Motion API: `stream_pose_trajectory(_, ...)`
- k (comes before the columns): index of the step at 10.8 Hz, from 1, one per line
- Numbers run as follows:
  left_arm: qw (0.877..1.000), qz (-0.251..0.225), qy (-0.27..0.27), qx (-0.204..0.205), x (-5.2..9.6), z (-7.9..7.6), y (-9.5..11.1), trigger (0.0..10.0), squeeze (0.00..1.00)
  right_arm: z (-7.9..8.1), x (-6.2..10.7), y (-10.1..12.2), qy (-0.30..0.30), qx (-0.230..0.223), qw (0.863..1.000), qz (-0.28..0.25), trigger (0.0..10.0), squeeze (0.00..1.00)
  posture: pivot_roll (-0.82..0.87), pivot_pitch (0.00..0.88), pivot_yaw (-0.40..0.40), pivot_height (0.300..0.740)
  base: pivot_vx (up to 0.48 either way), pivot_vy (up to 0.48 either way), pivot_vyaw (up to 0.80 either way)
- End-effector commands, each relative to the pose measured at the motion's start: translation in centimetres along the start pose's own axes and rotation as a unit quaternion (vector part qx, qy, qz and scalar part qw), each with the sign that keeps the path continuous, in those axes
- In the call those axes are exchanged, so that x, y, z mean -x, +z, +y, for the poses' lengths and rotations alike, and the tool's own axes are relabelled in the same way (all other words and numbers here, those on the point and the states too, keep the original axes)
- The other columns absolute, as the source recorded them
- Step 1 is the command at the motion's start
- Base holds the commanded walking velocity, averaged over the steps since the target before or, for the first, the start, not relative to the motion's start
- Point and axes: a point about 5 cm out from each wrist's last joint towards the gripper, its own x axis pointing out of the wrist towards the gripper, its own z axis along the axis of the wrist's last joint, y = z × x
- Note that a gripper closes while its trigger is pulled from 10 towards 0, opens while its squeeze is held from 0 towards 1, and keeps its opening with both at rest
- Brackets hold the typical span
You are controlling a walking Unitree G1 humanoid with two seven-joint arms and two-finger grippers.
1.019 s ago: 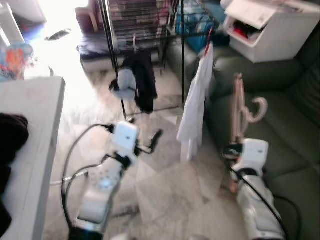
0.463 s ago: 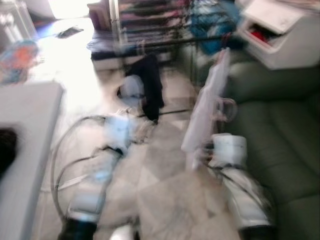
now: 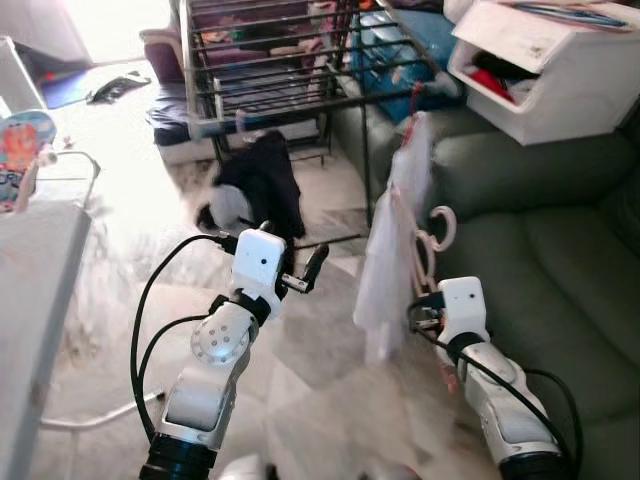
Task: Hang hanger
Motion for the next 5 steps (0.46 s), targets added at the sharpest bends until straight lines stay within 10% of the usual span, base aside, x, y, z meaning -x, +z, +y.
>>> stream_pose_trajectory(1,1.0,0.007,0.018,-0.007,0.22,0.93,-0.06,10.0,0.0,0.77,-0.34,0.94,0.017,0.003,1.0,-0.013,10.0,0.0,-0.11,0.047,0.008,0.74,0.398,0.27,0.0)
stream_pose_trajectory(5,1.0,-0.004,0.005,-0.026,0.29,0.67,0.18,10.0,0.0,0.91,-0.54,0.86,0.019,0.014,1.0,-0.006,10.0,0.0,-0.11,0.047,0.009,0.74,0.426,0.151,0.0)
